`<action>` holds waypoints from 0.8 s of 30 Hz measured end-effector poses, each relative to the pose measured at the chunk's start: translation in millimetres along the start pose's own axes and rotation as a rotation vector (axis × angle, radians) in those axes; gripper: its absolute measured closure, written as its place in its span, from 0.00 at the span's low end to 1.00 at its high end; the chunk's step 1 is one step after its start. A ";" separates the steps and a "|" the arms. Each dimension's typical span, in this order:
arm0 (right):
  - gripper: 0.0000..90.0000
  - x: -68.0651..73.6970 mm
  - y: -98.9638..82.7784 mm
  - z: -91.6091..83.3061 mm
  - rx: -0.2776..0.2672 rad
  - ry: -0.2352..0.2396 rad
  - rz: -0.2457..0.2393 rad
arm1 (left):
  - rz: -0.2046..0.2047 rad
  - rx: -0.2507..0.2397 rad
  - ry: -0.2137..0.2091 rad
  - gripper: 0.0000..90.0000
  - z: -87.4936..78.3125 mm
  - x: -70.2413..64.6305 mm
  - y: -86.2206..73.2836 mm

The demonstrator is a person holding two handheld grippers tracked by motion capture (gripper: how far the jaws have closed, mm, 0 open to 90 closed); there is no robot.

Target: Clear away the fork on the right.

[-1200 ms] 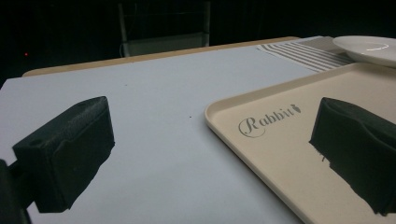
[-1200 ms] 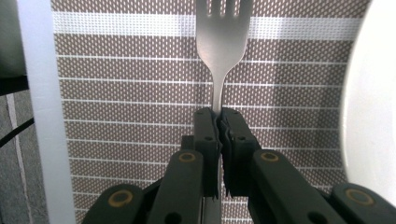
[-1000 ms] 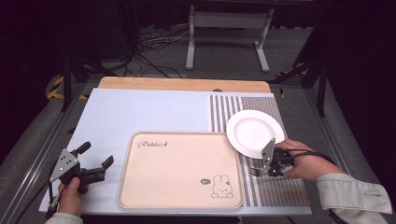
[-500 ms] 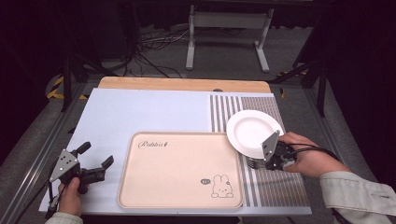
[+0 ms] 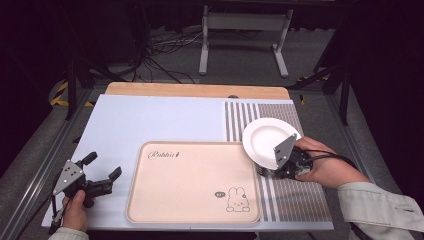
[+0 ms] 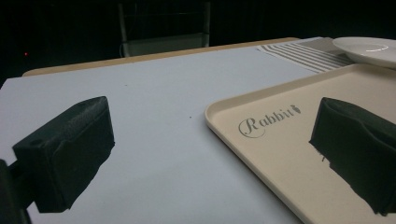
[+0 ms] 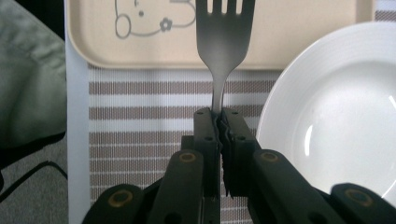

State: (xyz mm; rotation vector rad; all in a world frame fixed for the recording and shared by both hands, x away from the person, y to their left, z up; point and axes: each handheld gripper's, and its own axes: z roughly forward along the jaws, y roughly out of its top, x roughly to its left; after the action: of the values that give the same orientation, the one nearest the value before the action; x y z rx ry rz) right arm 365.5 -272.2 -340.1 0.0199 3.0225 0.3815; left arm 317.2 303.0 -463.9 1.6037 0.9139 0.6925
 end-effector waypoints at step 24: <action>0.96 5.1 54.2 0.6 -0.166 -0.011 0.221 | 0.003 -0.007 0.004 0.00 -0.5 0.0 0.3</action>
State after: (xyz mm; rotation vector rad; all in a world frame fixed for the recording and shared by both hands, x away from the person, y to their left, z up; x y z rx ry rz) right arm 360.5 -219.4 -327.7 0.3447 2.9747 0.6464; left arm 316.8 303.3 -463.5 1.5979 0.9110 0.7004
